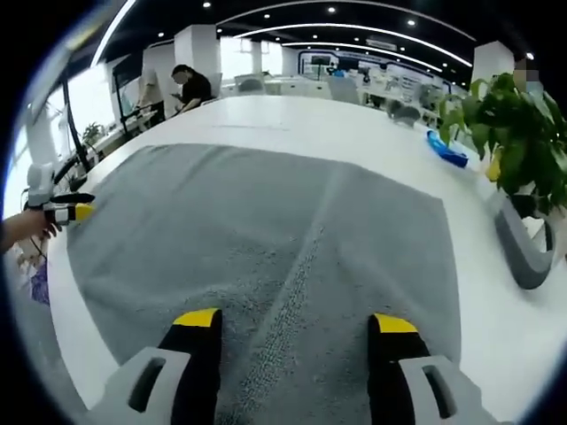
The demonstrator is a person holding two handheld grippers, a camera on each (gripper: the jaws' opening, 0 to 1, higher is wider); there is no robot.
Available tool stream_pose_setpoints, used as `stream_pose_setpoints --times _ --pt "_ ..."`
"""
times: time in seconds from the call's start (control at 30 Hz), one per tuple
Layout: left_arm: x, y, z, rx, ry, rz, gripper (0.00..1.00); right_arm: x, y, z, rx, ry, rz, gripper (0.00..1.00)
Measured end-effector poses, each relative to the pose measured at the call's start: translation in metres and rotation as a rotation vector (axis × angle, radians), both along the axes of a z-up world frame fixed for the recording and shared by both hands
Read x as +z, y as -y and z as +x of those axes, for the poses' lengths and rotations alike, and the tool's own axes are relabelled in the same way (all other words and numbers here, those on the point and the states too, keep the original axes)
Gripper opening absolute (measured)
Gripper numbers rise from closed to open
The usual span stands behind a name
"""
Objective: Open the folded towel by lifting each exposed corner and separating the folded layers until the towel lies flat within the target outline without major curled edges
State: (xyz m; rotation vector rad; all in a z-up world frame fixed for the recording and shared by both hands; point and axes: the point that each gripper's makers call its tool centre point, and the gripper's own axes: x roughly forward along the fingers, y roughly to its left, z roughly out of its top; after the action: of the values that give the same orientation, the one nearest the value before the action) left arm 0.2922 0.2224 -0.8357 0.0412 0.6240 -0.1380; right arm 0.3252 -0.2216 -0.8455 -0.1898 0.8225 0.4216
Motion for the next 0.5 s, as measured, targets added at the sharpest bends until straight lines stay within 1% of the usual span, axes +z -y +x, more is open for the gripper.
stream_pose_setpoints --times 0.03,0.17,0.2,0.23,0.37,0.5 --pt "0.001 0.000 0.006 -0.010 -0.004 0.000 0.55 0.000 0.000 0.003 -0.001 -0.002 -0.001 0.67" --pt "0.001 0.000 0.009 -0.014 -0.008 -0.002 0.56 0.000 0.000 0.005 -0.002 -0.006 -0.003 0.67" --pt "0.001 -0.003 0.029 -0.027 -0.023 0.001 0.56 0.000 0.000 0.017 -0.007 -0.016 -0.007 0.68" --pt "0.000 -0.005 0.036 -0.033 -0.032 0.000 0.56 0.000 0.000 0.023 -0.011 -0.014 -0.006 0.68" --pt "0.000 -0.004 0.047 -0.049 -0.043 0.001 0.57 0.001 0.001 0.034 -0.020 0.001 0.000 0.68" --pt "0.000 -0.004 0.056 -0.065 -0.047 0.000 0.57 0.002 0.005 0.054 -0.036 0.015 0.007 0.67"
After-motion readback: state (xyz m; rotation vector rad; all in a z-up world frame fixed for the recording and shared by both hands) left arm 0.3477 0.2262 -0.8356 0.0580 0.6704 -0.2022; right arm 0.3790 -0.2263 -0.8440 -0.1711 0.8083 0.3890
